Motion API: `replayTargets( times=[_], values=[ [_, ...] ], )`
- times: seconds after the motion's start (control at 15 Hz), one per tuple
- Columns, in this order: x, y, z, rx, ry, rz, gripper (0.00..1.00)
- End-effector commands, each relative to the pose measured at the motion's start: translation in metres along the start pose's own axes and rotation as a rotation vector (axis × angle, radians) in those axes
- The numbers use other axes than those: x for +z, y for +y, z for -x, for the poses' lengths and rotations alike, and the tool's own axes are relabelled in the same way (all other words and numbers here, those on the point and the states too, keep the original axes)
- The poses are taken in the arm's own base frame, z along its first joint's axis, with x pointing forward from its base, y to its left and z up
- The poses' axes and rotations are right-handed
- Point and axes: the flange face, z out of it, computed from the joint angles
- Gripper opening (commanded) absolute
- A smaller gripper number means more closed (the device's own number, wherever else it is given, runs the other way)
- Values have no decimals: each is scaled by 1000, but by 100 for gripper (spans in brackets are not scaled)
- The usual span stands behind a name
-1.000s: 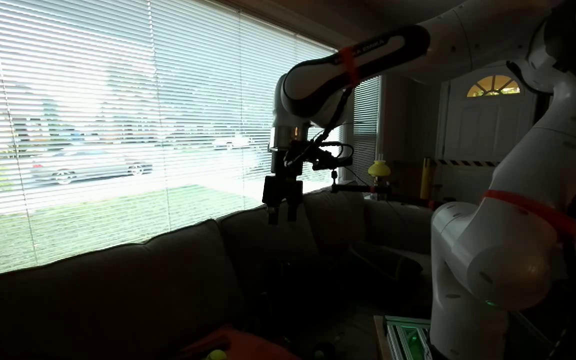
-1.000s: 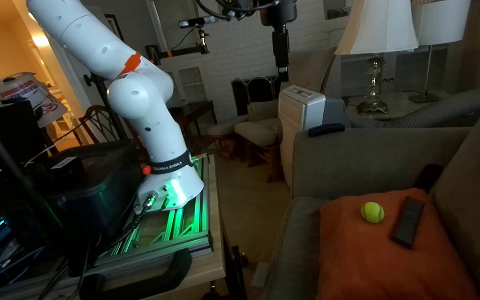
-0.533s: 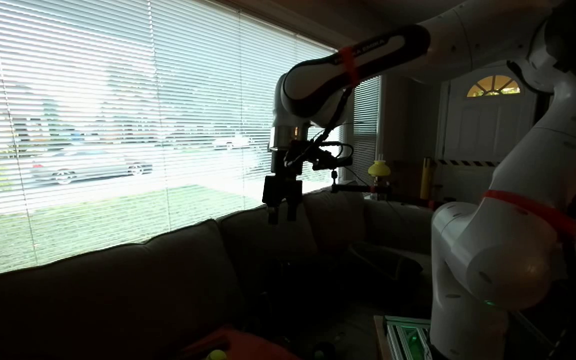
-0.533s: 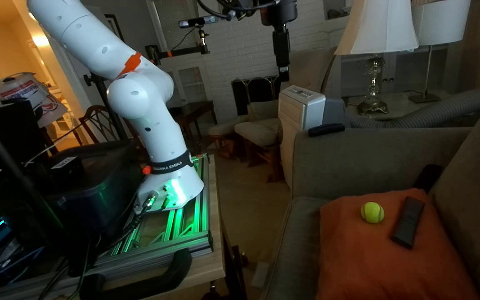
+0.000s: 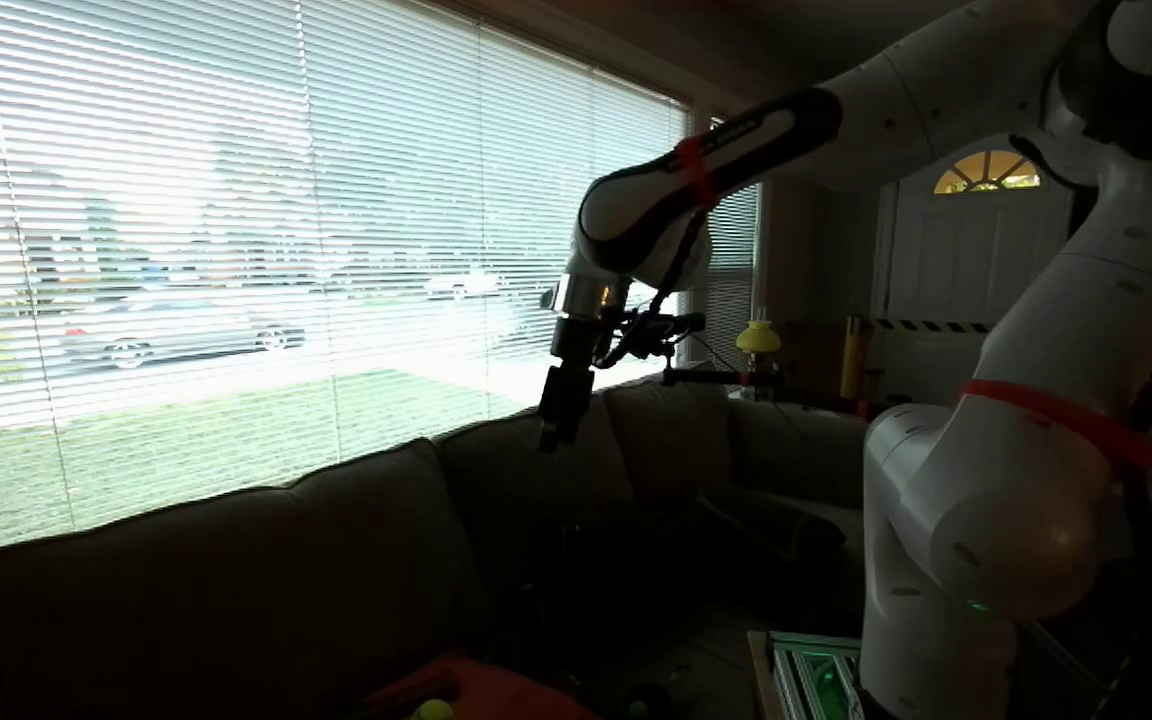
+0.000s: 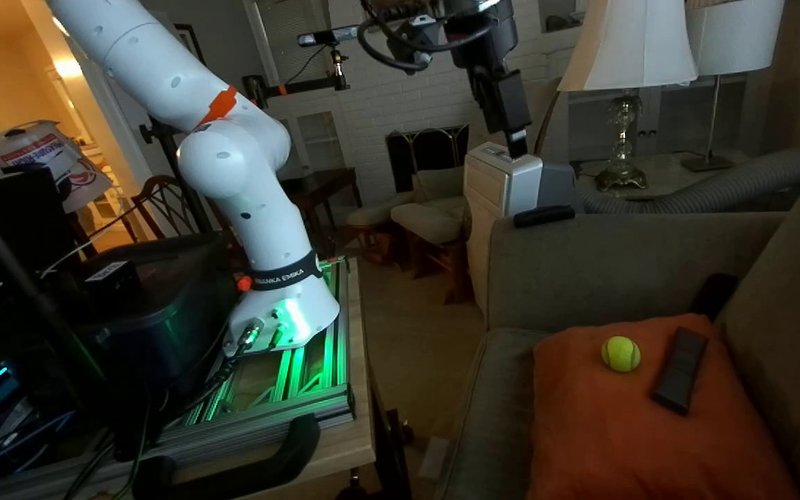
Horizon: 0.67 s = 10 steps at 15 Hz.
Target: Pick the tennis ball up and place it on the left armrest of the couch
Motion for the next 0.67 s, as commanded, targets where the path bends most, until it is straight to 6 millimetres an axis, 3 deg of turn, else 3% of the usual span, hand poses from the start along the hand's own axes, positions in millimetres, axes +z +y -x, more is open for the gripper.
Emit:
replayTargets(
  times=[0.0, 0.27, 0.6],
  values=[
    [36, 24, -2, -72, 47, 46, 100],
    [90, 39, -12, -94, 79, 159, 100],
    [151, 36, -35, -99, 82, 243, 100]
  ],
)
